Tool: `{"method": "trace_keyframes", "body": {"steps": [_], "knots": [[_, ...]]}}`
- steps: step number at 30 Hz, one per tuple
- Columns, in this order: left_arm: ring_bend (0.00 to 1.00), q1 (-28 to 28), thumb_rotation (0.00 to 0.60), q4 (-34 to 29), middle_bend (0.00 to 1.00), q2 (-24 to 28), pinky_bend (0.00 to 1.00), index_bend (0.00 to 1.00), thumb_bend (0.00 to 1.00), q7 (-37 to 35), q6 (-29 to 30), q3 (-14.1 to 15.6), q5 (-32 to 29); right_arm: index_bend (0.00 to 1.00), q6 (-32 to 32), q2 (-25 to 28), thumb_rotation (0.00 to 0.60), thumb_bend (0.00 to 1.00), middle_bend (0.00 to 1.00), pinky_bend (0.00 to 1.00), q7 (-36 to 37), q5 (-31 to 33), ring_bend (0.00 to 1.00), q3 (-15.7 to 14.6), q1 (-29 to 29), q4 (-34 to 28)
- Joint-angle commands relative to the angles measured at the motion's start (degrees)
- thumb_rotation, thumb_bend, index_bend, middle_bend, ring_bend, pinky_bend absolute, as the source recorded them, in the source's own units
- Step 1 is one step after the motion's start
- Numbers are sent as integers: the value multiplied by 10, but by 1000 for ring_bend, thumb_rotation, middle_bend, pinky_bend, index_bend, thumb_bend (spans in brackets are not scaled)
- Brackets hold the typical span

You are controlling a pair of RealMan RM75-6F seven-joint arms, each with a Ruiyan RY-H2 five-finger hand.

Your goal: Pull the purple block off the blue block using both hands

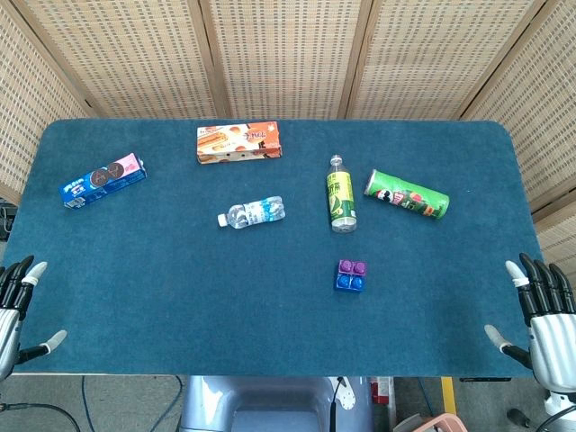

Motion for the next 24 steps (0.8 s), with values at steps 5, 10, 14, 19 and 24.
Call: {"method": "trace_keyframes", "body": {"steps": [5,10,14,19,24], "knots": [[0,-1,600,0,0,0,0,0,41,-4,-3,1,2,0,-14,0,600,0,0,0,-8,3,0,-4,3,-3],[0,-1,600,-2,0,3,0,0,41,-9,-2,0,1,0,-64,2,600,0,0,0,3,11,0,2,34,-3],[0,-4,600,-7,0,-3,0,0,41,1,-9,-4,-8,1,-151,-1,600,0,61,0,-20,16,0,31,104,17],[0,-9,600,-9,0,-15,0,0,41,31,-15,-8,-15,148,-280,-26,600,8,199,0,-37,61,0,68,199,33],[0,-19,600,-10,0,-23,0,0,46,50,-31,-18,-38,232,-412,-69,600,115,250,0,3,183,0,94,268,17]]}}
